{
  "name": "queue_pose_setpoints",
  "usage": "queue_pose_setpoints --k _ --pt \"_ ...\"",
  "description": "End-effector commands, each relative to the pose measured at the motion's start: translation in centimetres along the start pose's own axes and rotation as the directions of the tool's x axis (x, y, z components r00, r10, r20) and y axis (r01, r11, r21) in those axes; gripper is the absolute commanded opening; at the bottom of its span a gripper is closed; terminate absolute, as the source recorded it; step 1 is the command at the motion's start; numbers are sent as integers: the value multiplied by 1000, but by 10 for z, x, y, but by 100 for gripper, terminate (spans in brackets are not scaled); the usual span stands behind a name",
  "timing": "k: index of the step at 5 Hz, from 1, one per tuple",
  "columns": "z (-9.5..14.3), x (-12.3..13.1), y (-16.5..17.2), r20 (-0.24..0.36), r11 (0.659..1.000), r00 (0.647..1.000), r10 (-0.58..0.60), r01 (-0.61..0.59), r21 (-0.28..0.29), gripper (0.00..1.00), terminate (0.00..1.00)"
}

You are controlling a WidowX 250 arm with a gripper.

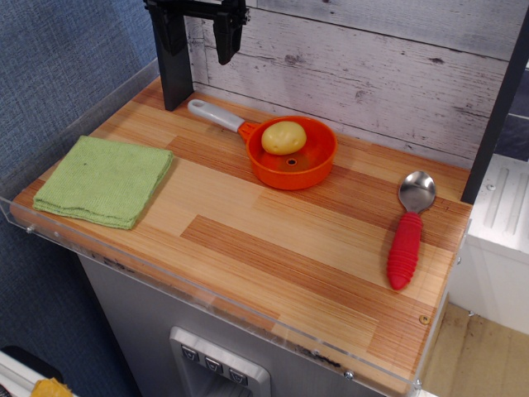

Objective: Move lemon to front of table between the pot and spoon

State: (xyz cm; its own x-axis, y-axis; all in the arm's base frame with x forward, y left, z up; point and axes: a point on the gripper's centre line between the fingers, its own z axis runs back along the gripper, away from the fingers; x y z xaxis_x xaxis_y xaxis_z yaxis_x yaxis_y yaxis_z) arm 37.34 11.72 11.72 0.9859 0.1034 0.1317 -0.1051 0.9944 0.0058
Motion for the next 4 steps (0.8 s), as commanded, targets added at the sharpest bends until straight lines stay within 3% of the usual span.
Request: queue_pose_setpoints --k 1,2,3,4 --pt "0 0 0 0 1000 1000 0 0 0 100 0" --pt "0 1 -19 -14 985 985 -173 173 8 100 0" --pt "-1 0 -37 -3 935 935 -355 355 -27 100 0" --pt "-7 -3 -57 -36 879 879 -476 474 -56 100 0"
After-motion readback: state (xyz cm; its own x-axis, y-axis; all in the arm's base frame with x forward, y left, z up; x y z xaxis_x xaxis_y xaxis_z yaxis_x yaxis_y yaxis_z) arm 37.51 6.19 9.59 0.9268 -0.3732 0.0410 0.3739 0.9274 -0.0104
